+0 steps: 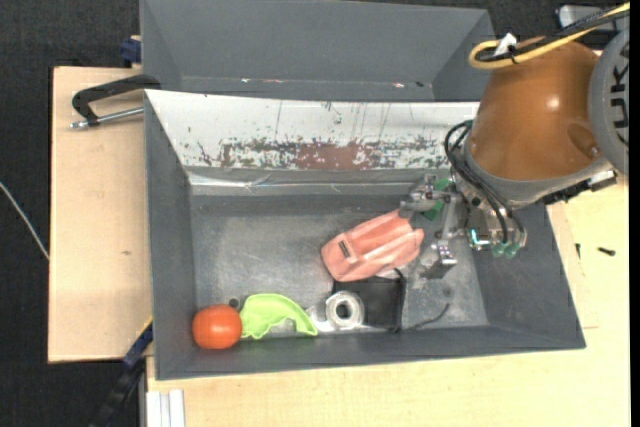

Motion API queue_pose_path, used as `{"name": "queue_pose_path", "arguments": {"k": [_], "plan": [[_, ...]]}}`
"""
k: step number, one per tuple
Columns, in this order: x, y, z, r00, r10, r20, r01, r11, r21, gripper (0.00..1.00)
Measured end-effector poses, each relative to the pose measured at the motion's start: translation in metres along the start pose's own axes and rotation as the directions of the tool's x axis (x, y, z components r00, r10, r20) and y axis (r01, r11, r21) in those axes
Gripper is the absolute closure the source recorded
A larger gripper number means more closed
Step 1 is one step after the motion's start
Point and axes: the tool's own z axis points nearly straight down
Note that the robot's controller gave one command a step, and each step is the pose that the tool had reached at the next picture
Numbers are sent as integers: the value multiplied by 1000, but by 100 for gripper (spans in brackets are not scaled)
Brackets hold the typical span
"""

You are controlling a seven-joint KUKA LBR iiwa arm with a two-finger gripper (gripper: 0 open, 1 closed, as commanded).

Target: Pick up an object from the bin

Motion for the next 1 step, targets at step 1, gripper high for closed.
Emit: {"name": "queue_pose_path", "arguments": {"k": [1], "plan": [[-2,0,-4,1000,-1,8,1,1000,0,0]]}}
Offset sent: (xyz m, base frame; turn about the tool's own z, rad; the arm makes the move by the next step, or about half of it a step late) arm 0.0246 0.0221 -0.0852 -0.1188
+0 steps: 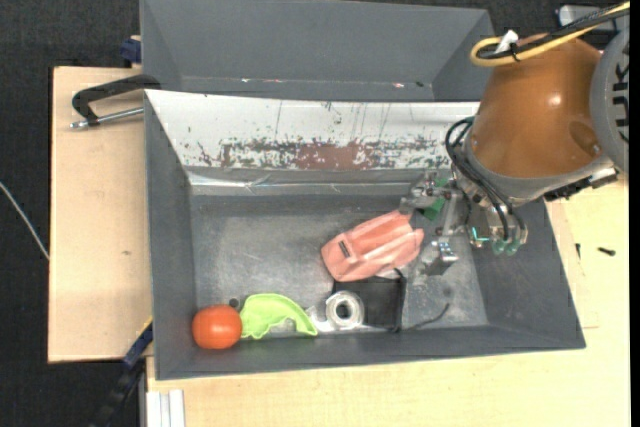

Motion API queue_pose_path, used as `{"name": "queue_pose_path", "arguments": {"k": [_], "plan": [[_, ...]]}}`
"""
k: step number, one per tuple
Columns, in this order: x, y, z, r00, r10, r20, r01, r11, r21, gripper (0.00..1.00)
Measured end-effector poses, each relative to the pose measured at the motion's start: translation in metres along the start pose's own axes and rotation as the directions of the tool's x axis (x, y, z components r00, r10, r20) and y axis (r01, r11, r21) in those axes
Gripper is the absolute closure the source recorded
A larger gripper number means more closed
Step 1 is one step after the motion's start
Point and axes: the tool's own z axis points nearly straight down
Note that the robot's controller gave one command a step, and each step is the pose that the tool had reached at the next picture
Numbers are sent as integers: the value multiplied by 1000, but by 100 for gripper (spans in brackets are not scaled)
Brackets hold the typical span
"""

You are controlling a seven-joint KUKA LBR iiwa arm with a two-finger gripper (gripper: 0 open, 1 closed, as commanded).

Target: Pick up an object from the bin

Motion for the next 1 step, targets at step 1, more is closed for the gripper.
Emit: {"name": "queue_pose_path", "arguments": {"k": [1], "plan": [[-15,12,47,998,-66,6,66,998,0,0]]}}
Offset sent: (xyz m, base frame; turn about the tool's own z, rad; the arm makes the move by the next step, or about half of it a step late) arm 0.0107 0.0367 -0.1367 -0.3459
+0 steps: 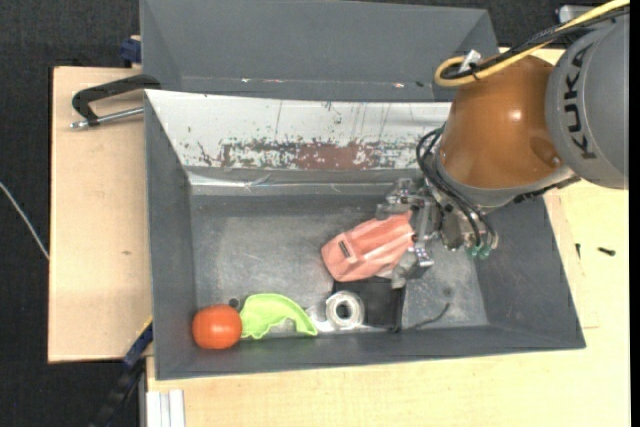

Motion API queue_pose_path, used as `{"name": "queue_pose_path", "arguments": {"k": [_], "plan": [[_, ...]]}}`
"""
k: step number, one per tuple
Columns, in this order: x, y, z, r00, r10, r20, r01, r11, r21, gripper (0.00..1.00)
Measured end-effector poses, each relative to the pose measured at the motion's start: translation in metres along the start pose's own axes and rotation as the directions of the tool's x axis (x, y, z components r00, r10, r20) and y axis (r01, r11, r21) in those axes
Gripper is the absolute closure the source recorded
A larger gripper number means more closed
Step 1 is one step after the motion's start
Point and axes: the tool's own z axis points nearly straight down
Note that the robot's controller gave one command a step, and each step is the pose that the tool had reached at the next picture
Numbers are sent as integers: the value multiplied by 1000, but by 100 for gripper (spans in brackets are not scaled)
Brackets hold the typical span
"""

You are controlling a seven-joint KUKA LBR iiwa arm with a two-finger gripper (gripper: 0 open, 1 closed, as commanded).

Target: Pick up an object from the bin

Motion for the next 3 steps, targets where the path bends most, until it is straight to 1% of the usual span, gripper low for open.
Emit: {"name": "queue_pose_path", "arguments": {"k": [1,2,3], "plan": [[-5,16,55,977,-211,23,211,978,5,0],[-16,7,87,928,-373,15,373,928,2,100],[-16,7,87,928,-373,14,373,928,2,100]]}}
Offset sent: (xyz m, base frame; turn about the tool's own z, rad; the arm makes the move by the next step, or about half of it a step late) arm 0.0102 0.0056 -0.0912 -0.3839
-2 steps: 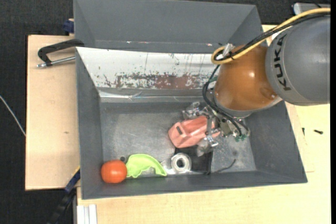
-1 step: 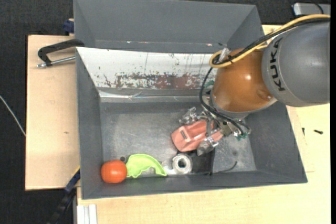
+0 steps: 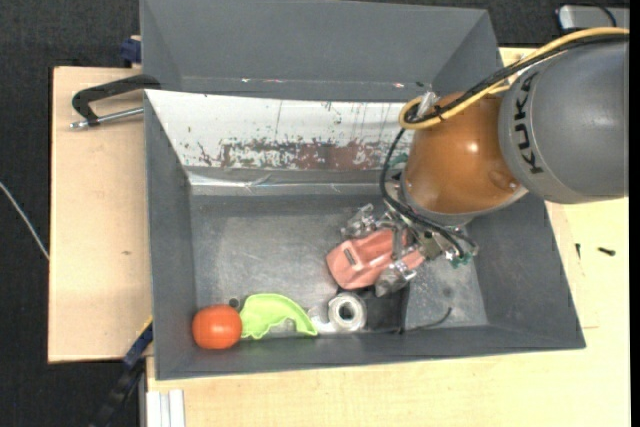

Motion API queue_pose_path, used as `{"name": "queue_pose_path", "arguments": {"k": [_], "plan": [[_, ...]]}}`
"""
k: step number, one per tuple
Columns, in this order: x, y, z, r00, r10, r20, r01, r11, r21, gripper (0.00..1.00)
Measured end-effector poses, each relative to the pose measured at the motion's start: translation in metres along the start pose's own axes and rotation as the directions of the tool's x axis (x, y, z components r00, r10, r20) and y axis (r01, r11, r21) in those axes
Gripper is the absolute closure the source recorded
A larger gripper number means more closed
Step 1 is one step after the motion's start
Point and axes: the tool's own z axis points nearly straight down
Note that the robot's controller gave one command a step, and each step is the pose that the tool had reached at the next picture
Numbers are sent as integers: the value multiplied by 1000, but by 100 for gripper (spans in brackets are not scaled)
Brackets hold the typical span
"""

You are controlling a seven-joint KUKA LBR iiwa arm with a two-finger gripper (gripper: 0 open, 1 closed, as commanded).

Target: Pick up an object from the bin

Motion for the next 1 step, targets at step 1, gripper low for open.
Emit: {"name": "queue_pose_path", "arguments": {"k": [1], "plan": [[-5,-3,-128,999,28,-22,-29,1000,-5,100]]}}
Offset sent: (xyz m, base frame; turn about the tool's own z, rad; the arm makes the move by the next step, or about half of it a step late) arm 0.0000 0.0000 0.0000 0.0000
